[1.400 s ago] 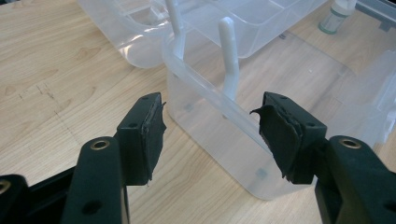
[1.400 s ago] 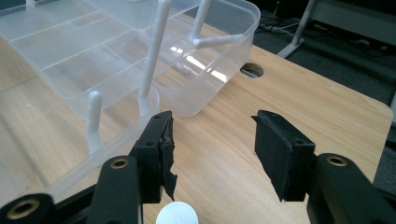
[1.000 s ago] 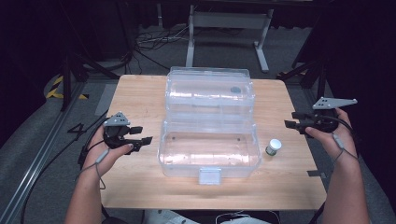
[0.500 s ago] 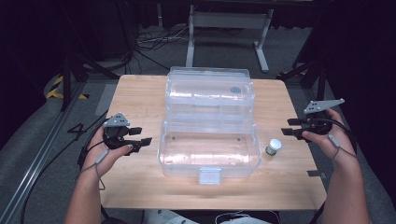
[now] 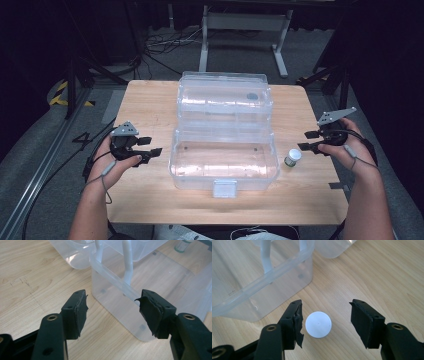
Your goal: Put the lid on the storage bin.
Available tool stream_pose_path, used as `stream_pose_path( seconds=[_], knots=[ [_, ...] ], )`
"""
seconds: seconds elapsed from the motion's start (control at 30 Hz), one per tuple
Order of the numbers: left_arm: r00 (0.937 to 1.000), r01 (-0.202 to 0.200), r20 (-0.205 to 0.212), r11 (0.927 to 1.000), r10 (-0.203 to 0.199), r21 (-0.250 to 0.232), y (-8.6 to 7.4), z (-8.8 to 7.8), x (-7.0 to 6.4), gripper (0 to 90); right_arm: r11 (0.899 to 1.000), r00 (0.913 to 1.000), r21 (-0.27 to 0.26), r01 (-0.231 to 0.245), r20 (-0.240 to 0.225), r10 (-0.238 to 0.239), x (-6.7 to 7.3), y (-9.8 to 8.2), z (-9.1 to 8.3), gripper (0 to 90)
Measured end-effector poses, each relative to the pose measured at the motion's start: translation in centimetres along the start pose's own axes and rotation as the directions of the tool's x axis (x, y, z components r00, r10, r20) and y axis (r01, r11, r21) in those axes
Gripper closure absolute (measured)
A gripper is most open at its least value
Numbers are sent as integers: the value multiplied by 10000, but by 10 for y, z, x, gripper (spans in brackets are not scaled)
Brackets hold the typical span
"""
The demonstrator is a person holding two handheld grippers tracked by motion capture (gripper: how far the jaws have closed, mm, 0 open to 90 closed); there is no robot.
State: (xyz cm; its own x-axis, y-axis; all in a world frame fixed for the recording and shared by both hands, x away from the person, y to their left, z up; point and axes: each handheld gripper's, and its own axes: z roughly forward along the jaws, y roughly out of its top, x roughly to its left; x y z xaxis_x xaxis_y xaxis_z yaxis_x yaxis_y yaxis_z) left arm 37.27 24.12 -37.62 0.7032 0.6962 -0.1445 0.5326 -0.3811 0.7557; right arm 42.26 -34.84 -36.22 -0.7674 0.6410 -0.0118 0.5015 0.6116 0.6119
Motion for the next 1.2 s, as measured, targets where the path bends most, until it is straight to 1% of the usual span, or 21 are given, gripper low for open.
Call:
stream_pose_path(
  seconds=[0.13,0.3,0.4,0.53,0.63,0.87,0.93,1.0,1.2],
  knots=[
    [10000,72,2,10000,-72,20,-1,0,0,394,9995,9998,288,136,-153,-132,1,0,6,427],
    [10000,-25,17,10000,25,64,-1,1,1,393,9972,9991,658,362,-248,-346,3,1,12,426],
    [10000,18,45,10000,-18,55,-1,2,0,392,9950,9983,864,504,-335,-476,4,1,16,423],
    [10000,27,72,9999,-27,107,-1,2,0,392,9920,9973,1131,556,-550,-496,5,1,23,410],
    [10000,28,72,9999,-29,99,-1,3,0,391,9903,9975,1268,561,-508,-500,5,0,25,406],
    [10000,30,62,9999,-31,149,-2,3,0,388,9810,9969,1810,699,-484,-621,4,-1,37,400],
    [10000,52,60,9999,-53,161,-2,3,0,387,9759,9968,2049,750,-429,-676,3,-2,40,396],
    [10000,42,54,9999,-43,165,-2,3,0,386,9731,9964,2160,805,-433,-728,3,-3,43,396],
    [10000,44,50,9998,-45,182,-2,2,1,385,9676,9962,2397,793,-544,-682,2,-5,50,394]
  ],
)
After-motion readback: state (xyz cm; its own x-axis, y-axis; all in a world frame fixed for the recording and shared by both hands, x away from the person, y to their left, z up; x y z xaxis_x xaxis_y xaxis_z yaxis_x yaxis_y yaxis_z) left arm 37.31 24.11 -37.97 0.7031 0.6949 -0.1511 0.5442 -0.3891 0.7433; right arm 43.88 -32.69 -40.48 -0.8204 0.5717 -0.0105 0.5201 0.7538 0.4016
